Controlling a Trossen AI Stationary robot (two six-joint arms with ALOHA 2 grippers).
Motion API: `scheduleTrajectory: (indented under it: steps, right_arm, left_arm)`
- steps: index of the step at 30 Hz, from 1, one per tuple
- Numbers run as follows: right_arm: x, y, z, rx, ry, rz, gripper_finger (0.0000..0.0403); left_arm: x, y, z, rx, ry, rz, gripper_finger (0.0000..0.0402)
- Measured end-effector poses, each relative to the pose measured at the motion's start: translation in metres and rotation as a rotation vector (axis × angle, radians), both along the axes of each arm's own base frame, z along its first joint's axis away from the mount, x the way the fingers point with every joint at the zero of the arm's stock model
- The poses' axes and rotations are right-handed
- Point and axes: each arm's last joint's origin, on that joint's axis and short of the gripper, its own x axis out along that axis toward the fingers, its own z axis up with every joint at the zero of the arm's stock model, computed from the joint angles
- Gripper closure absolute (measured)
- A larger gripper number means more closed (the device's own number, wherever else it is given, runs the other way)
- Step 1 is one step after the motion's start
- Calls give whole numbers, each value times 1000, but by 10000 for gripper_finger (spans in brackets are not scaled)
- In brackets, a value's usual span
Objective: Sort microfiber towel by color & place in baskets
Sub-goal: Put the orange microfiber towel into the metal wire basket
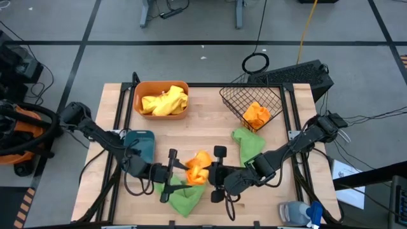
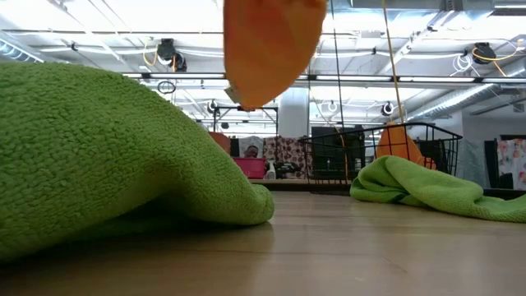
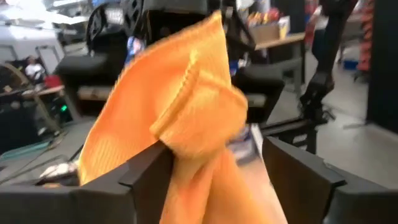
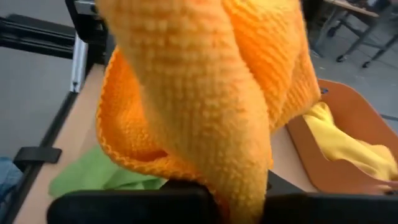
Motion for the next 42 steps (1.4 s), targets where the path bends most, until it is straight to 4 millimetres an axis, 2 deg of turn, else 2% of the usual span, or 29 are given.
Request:
scheduleTrajectory:
  steps: [5, 9, 16, 21, 26, 30, 35, 42]
  right_arm:
    - [-12, 4, 8, -29, -16, -28, 395]
    - [-24, -1, 21, -66, -28, -60, 391]
    - [-48, -25, 42, -193, -13, -206, 390]
    - [-56, -48, 53, -213, 10, -258, 390]
    - [-58, -78, 55, -280, 71, -363, 390]
    - [-59, -114, 49, -324, 175, -500, 390]
    - [-62, -161, 40, -296, 306, -655, 390]
    - [-62, -215, 34, -195, 437, -714, 390]
  left_arm:
    - [-11, -3, 3, 23, 36, 34, 135]
    - [-16, -3, 4, 40, 61, 80, 137]
    - [-17, 2, -1, 64, 104, 237, 137]
    - [-14, 8, -6, 66, 145, 309, 137]
    - [-11, 13, -10, 51, 179, 332, 137]
    - [-9, 17, -10, 44, 179, 347, 137]
    - [-7, 20, -10, 42, 180, 358, 137]
    - [-7, 20, -10, 43, 180, 355, 137]
